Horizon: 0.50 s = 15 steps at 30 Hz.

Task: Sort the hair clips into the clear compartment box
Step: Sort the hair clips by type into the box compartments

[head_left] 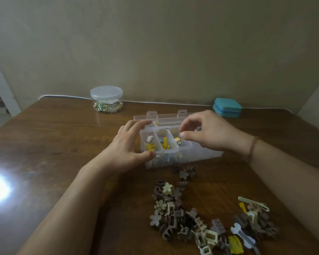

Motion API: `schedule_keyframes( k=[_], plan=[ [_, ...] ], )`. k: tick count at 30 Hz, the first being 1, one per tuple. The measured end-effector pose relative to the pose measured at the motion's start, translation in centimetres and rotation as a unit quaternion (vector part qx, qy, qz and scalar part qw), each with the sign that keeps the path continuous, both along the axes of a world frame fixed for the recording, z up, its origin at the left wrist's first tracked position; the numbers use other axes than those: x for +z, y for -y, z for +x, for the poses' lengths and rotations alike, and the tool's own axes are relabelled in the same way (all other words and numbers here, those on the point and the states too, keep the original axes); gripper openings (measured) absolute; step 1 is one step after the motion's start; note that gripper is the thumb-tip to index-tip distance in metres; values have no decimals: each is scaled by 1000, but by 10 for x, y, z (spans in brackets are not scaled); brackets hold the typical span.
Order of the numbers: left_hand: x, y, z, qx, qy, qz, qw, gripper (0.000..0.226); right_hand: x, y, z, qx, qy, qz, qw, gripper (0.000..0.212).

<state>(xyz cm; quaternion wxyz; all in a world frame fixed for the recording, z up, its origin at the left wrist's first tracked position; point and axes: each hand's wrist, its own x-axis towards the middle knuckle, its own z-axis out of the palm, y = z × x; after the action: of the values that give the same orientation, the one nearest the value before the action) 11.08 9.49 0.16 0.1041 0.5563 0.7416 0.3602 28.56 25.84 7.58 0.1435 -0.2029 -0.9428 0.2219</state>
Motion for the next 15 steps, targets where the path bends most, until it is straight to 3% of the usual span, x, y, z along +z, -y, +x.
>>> schedule_keyframes(
  k=[6,10,15],
  plan=[
    [-4,-1,-1,0,0,15,1000,88,0,-5,92,-21,176,0,984,16],
    [-6,-3,-1,-4,4,26,1000,87,-18,8,131,-54,274,61,958,21],
    [-8,-4,0,-9,9,36,999,84,-36,10,139,-84,281,103,950,21]
  ],
)
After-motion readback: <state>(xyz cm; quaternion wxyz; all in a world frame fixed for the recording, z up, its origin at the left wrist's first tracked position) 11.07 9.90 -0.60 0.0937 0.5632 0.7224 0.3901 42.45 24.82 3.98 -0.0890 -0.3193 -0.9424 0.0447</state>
